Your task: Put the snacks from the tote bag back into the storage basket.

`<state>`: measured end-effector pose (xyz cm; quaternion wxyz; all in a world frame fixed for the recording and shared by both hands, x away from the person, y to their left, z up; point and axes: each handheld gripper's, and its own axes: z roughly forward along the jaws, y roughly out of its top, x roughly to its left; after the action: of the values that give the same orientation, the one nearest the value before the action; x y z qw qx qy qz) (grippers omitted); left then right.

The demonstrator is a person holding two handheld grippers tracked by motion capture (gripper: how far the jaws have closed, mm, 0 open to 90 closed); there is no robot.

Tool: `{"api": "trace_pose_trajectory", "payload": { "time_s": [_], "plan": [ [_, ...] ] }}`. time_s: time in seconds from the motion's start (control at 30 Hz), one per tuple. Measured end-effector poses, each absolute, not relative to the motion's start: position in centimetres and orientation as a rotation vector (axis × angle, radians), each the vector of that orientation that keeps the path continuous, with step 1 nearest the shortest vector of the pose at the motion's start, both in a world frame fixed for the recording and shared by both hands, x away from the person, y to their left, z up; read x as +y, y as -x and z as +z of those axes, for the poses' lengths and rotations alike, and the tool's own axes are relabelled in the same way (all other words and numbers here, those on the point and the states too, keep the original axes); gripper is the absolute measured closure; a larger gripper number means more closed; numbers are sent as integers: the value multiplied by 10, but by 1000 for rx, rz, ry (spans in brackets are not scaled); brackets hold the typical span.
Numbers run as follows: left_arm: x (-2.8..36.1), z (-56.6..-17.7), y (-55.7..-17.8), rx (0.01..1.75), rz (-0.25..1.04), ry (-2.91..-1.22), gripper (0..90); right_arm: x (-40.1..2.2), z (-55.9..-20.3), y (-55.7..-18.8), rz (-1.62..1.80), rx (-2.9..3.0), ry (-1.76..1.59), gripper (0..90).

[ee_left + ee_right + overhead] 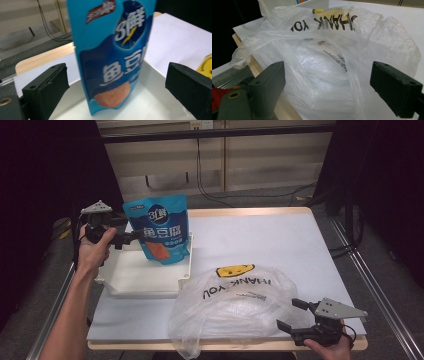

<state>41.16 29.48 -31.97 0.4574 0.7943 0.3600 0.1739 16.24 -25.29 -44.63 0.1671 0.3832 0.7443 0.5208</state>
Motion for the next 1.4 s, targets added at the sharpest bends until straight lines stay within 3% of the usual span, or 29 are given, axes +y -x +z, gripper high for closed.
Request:
{"api": "trace_pose_trajectory", "payload": {
  "time_s": [0.6,1.03,1.4],
  "plan": [
    [286,-327,-345,828,431,-1965,57,-256,-444,-160,1477,2092,-1101,144],
    [279,-349,-302,793,506,-1967,42,-256,-443,-158,1476,2081,-1099,144],
    [278,-377,-271,805,453,-1995,37,-259,-442,-157,1484,2057,-1107,143]
  ]
}}
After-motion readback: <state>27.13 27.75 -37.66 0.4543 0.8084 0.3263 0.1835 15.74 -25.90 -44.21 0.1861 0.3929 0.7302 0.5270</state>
